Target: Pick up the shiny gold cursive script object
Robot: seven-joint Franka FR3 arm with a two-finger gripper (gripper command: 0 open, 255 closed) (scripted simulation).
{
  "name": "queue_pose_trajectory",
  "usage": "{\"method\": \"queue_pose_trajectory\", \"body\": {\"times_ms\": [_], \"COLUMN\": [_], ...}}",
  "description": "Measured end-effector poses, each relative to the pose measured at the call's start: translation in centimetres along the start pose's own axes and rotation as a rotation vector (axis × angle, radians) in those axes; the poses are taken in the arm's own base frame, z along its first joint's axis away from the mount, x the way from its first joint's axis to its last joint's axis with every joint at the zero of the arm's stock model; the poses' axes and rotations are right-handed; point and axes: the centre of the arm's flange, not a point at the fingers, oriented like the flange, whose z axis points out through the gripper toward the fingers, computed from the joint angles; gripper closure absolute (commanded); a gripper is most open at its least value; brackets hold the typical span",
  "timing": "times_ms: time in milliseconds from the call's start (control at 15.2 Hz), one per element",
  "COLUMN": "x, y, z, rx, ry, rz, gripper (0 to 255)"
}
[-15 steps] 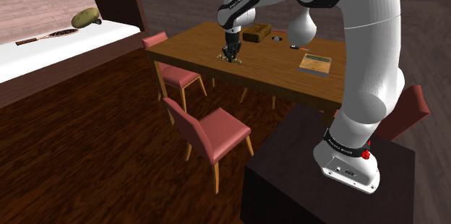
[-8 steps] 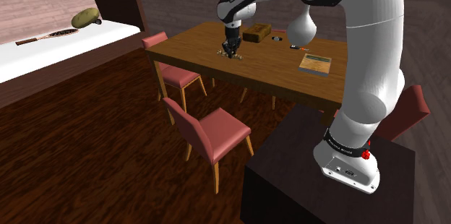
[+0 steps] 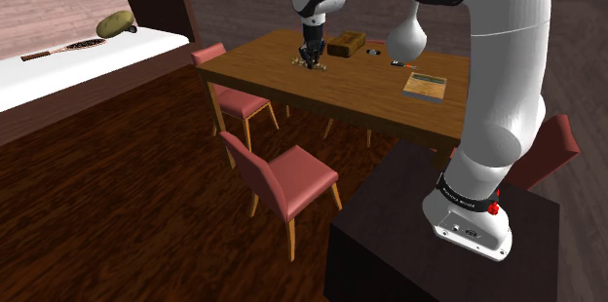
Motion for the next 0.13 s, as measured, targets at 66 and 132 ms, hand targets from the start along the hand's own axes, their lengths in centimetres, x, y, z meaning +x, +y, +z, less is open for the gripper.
{"method": "queue_pose_trajectory", "body": {"times_ms": [66,132], "x": [-0.10,-0.06], "y": [0.09,0.00], "z": [-0.67,-0.94], "rx": [0.000,0.000], "ry": [0.000,0.000], "rz": [0.000,0.000], "gripper": [255,255]}}
